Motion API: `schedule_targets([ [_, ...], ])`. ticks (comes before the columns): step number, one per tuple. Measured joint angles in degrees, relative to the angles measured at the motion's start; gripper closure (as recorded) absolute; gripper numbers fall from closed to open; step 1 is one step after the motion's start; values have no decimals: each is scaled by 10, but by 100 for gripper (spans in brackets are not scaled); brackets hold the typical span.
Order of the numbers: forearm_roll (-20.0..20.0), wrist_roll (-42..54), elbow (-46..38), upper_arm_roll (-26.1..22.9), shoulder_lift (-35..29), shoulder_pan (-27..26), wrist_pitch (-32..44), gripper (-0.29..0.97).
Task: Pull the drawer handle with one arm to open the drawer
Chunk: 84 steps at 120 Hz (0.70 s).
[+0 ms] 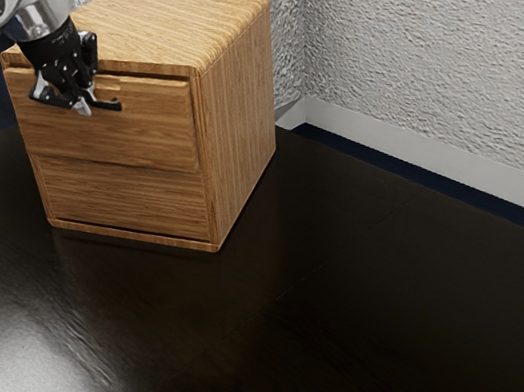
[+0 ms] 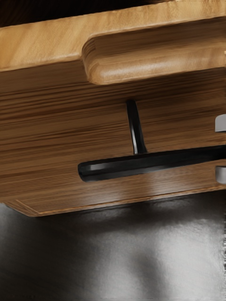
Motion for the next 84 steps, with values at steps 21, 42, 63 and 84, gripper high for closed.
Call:
schedule_targets([
  [21,0,-6,-8,0,-13,-1,-13,76],
  [42,0,-10,-20,-1,-23,-1,-28,78],
  [63,0,-15,-38,-3,-45,-2,-42,79],
  [84,-1,-18,-65,-14,-73,1,-49,79],
])
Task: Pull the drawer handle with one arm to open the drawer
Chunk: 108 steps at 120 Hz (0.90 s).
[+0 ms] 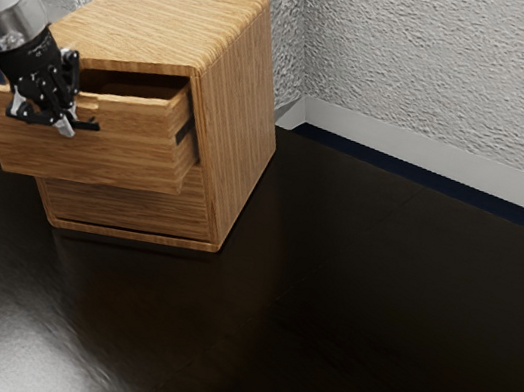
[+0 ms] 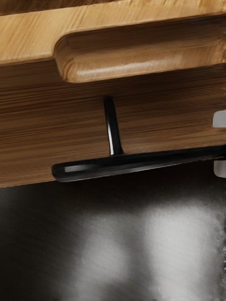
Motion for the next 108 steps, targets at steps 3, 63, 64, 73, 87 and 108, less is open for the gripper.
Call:
schedule_targets([
  [3,0,0,-6,-1,-7,-1,-1,79],
  [63,0,-8,-78,-1,-77,-5,1,79],
  [64,0,-8,-78,-1,-78,-5,2,79],
  [73,0,-9,-84,-2,-85,-5,2,79],
  [87,0,-11,-93,-2,-95,-5,2,79],
  [108,0,-14,-105,-2,-107,-5,1,79],
])
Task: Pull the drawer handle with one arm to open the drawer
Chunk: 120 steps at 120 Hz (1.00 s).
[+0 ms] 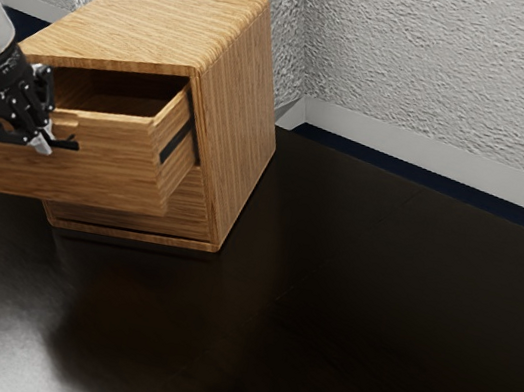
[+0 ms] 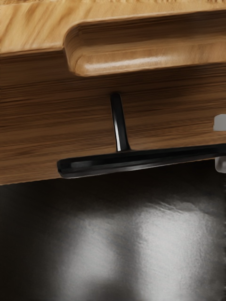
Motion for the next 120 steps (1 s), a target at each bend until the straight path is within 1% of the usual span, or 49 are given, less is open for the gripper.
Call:
schedule_targets([
  [75,1,-8,-33,-6,-45,2,-7,79],
  [102,1,-10,-57,-5,-70,1,-9,79],
  [120,1,-11,-67,-8,-81,8,-10,79],
])
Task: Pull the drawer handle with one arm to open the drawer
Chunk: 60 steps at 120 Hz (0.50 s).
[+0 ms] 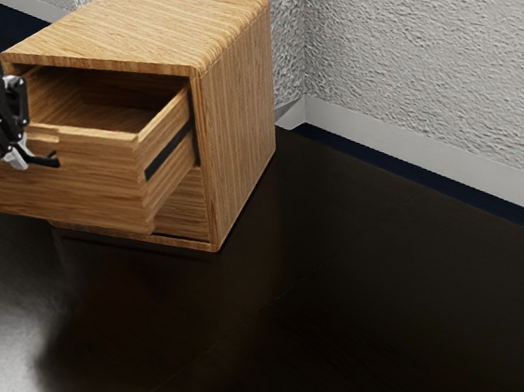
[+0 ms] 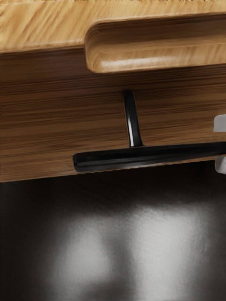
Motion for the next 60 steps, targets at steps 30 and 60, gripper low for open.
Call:
schedule_targets([
  [30,0,-2,-1,-2,-5,1,-13,79],
  [60,0,-3,-21,-2,-30,1,-23,79],
])
